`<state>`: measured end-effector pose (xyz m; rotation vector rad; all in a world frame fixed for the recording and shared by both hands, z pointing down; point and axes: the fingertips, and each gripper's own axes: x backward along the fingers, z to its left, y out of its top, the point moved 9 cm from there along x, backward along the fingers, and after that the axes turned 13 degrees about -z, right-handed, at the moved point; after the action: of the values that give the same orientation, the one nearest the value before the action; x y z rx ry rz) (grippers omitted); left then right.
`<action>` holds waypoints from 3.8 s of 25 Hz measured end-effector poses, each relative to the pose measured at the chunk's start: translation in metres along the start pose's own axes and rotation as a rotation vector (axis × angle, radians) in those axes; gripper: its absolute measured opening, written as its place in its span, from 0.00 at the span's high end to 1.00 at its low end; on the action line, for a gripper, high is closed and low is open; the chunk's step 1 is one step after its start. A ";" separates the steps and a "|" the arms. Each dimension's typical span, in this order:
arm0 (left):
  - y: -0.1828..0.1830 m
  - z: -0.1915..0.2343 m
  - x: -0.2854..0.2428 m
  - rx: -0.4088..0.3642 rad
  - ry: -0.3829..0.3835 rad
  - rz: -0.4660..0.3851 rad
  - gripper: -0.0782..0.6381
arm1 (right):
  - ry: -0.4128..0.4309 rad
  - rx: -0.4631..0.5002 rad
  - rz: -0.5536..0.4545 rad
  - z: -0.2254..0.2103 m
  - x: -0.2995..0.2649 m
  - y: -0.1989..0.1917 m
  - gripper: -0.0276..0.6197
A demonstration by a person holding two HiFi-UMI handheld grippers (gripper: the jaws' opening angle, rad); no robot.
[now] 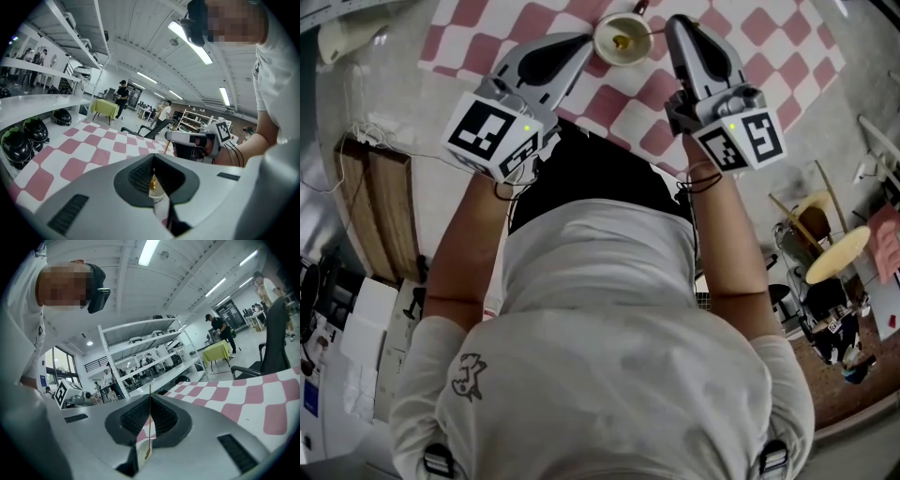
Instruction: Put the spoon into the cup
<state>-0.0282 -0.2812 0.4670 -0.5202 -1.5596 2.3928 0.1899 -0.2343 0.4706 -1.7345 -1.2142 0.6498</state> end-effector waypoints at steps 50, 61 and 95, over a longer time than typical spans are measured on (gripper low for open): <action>-0.032 0.015 -0.008 0.053 0.035 0.063 0.87 | 0.011 -0.135 0.066 -0.032 0.003 -0.059 0.90; -0.036 0.017 -0.003 0.057 0.059 0.061 0.87 | -0.033 -0.138 0.081 -0.039 0.004 -0.066 0.77; 0.081 -0.071 0.094 -0.200 -0.070 -0.147 0.87 | 0.019 0.266 -0.050 0.111 0.039 0.058 0.91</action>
<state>-0.0844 -0.2187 0.3512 -0.3481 -1.8119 2.1815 0.1415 -0.1640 0.3710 -1.4822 -1.1001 0.7280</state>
